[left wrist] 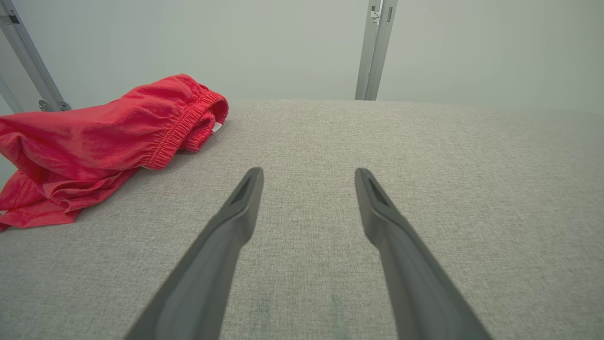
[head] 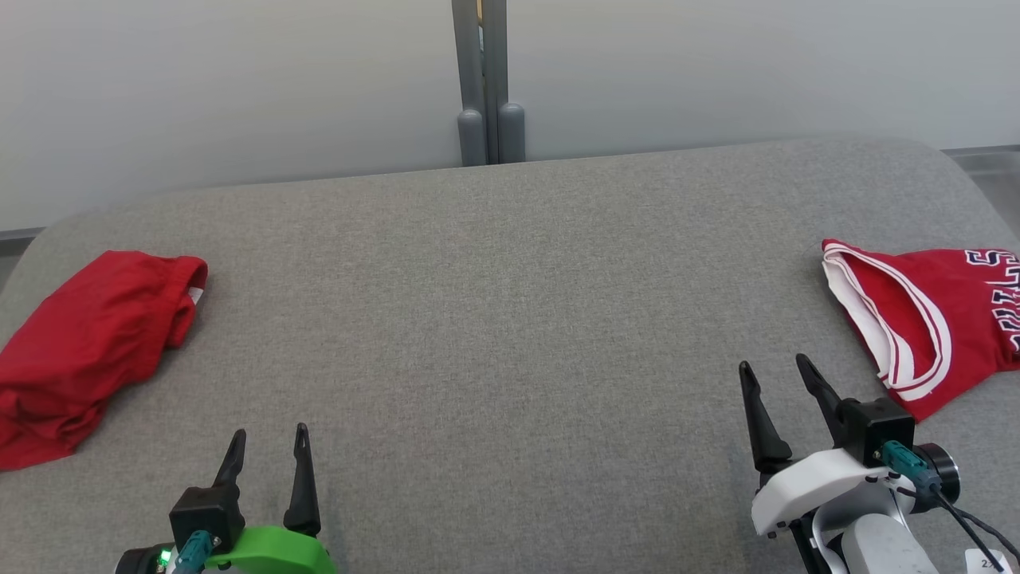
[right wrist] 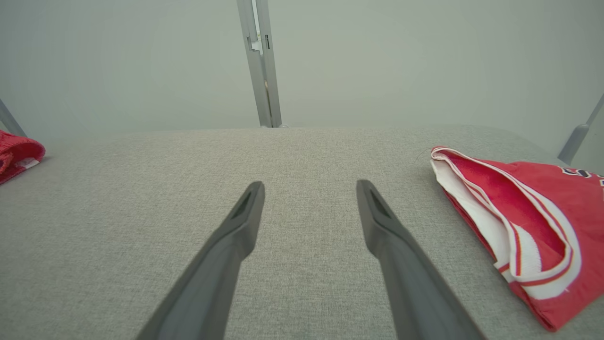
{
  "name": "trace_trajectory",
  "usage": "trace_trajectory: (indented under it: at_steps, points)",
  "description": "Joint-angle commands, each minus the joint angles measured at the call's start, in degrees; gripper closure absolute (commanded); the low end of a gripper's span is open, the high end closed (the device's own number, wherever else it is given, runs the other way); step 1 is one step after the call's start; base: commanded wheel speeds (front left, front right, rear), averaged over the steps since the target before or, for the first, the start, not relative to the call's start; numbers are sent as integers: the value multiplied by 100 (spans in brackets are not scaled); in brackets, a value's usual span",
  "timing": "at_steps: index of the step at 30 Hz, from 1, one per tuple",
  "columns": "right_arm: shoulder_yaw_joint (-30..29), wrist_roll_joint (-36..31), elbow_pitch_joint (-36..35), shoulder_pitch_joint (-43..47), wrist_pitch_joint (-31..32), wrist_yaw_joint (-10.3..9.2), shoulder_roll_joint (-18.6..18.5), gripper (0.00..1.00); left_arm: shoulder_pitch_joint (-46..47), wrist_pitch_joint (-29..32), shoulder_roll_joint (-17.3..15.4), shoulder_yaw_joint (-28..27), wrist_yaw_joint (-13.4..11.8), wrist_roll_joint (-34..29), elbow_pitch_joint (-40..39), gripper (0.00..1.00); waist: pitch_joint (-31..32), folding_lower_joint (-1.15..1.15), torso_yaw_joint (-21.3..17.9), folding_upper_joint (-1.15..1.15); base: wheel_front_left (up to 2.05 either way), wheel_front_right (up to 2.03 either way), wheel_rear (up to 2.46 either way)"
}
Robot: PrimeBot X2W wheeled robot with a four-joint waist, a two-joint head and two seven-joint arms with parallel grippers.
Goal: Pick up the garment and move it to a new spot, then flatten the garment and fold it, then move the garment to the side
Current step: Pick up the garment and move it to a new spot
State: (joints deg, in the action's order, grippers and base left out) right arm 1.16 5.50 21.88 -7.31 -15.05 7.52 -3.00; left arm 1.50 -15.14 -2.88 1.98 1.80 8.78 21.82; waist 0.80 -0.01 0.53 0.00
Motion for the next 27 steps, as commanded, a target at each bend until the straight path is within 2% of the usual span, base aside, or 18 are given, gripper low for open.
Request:
trace_trajectory:
  at_steps: [1,6,10,21,22,27]
  points:
    - [-1,19,-13,49,-15,-8,-7,0,-64,3,-8,0,-10,-12,2,0,4,1,4,0,0,0,0]
    - [47,28,-40,63,-15,-8,-2,0,-36,3,-8,10,11,-14,19,0,5,1,79,0,0,0,0]
    - [148,45,-87,65,-15,-8,0,0,-36,4,-9,-52,-68,43,30,0,-20,1,298,0,0,0,0]
    - [476,78,-61,-11,-15,-8,-35,0,-64,3,-11,-198,-190,54,127,0,-142,1,1620,0,0,0,0]
    - [476,78,-61,-11,-15,-8,-35,0,-64,3,-11,-198,-190,54,127,0,-142,1,1620,0,0,0,0]
    - [782,112,-28,-100,-15,-8,-80,0,-85,3,-11,-256,-251,89,146,0,-212,1,2210,0,0,0,0]
